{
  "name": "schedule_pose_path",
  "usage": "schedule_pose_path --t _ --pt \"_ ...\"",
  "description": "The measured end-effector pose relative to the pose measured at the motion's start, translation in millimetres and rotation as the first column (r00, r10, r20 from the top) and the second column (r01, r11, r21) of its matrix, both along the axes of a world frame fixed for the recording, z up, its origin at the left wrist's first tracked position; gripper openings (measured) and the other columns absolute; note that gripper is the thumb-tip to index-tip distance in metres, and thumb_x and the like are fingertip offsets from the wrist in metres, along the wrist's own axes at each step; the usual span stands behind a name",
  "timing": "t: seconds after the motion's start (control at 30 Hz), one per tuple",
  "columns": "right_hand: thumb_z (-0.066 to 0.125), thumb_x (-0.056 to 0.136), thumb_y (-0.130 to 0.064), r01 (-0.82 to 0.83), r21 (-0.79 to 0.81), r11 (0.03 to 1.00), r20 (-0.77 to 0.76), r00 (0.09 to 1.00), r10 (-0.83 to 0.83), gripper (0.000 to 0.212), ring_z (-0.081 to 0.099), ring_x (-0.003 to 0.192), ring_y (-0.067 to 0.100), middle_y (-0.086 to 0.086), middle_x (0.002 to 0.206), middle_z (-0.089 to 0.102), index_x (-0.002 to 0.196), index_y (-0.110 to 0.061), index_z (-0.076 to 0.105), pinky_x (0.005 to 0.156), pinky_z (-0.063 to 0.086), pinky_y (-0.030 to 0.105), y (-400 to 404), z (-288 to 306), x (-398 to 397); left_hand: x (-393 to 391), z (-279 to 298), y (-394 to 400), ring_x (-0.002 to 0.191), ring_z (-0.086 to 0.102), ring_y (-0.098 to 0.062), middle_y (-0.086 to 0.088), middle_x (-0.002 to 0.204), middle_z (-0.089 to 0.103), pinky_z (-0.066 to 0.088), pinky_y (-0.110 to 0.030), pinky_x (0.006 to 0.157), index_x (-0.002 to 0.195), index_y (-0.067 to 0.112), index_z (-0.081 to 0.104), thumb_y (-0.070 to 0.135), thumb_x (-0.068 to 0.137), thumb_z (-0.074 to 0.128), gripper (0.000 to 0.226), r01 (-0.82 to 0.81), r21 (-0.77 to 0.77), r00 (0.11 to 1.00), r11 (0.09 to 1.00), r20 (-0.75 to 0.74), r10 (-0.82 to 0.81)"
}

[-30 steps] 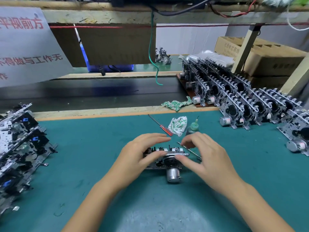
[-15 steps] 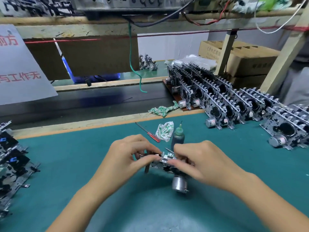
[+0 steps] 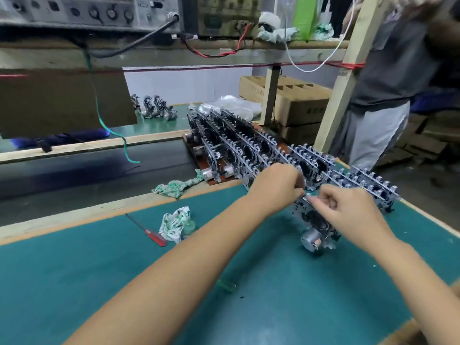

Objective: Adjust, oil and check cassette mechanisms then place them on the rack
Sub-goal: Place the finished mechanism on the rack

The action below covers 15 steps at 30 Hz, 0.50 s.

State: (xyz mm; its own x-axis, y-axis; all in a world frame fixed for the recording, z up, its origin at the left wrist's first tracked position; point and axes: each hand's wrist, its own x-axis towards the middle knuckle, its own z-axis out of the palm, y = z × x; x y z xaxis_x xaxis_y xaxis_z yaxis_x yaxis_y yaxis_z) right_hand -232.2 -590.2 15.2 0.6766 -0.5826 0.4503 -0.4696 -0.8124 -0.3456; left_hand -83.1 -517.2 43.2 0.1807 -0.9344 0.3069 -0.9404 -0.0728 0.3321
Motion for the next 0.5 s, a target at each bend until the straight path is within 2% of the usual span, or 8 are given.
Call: schedule_pose_path --t 0.07,0.17,0.3,0.4,0.5 --pt "0.063 0.087 -0.029 0.104 -0.032 0.994 -0.004 0.995 -0.104 0.044 0.039 0.046 0.020 -0.005 0.042 0.037 0.055 -0.020 0.034 0.051 0.034 0.032 -20.3 -6.9 3.2 -2.5 1.5 -30.0 0.104 0.060 -0.024 -0.008 0.112 0.067 0.047 -0.032 0.086 0.113 0.012 0.067 0.018 0.092 0.057 0.024 0.056 0.091 0.998 0.994 -0.013 -0.055" --pt "0.061 0.089 -0.030 0.242 -0.075 0.967 -0.017 0.970 -0.244 0.040 0.042 0.051 0.028 -0.006 0.045 0.038 0.059 -0.020 0.035 0.050 0.031 0.033 -43.5 -19.5 7.1 -6.1 -5.2 -56.7 0.117 0.053 -0.027 -0.013 0.131 0.053 0.042 -0.034 0.096 0.130 0.005 0.051 0.016 0.092 0.054 0.040 0.117 0.209 0.992 0.971 0.021 -0.124" --pt "0.061 0.088 -0.031 0.310 -0.201 0.929 -0.060 0.943 -0.328 0.025 0.056 0.060 0.036 0.015 0.059 0.059 0.070 -0.019 0.048 0.054 0.029 0.032 -58.7 -27.0 15.4 -7.0 -25.5 -65.1 0.141 0.026 -0.024 -0.010 0.159 0.011 0.029 -0.035 0.110 0.150 0.005 0.014 0.024 0.090 0.061 0.078 0.150 0.333 0.983 0.931 0.051 -0.177" --pt "0.061 0.087 -0.032 0.312 -0.278 0.908 -0.097 0.932 -0.349 0.024 0.059 0.062 0.036 0.016 0.062 0.062 0.073 -0.015 0.052 0.053 0.027 0.030 -60.7 -26.0 20.4 -5.9 -36.6 -65.7 0.146 0.013 -0.020 -0.004 0.160 -0.011 0.027 -0.038 0.112 0.152 0.011 -0.007 0.032 0.090 0.063 0.095 0.099 0.414 0.973 0.905 0.150 -0.175" --pt "0.055 0.091 -0.041 0.329 -0.414 0.849 -0.163 0.890 -0.425 0.027 0.064 0.072 0.032 0.010 0.078 0.066 0.086 -0.014 0.052 0.054 0.027 0.030 -53.2 -16.2 20.7 -10.6 -36.7 -62.2 0.147 0.007 -0.021 -0.007 0.160 -0.012 0.017 -0.038 0.116 0.151 0.008 -0.011 0.032 0.092 0.059 0.095 0.028 0.390 0.931 0.920 0.325 -0.166"
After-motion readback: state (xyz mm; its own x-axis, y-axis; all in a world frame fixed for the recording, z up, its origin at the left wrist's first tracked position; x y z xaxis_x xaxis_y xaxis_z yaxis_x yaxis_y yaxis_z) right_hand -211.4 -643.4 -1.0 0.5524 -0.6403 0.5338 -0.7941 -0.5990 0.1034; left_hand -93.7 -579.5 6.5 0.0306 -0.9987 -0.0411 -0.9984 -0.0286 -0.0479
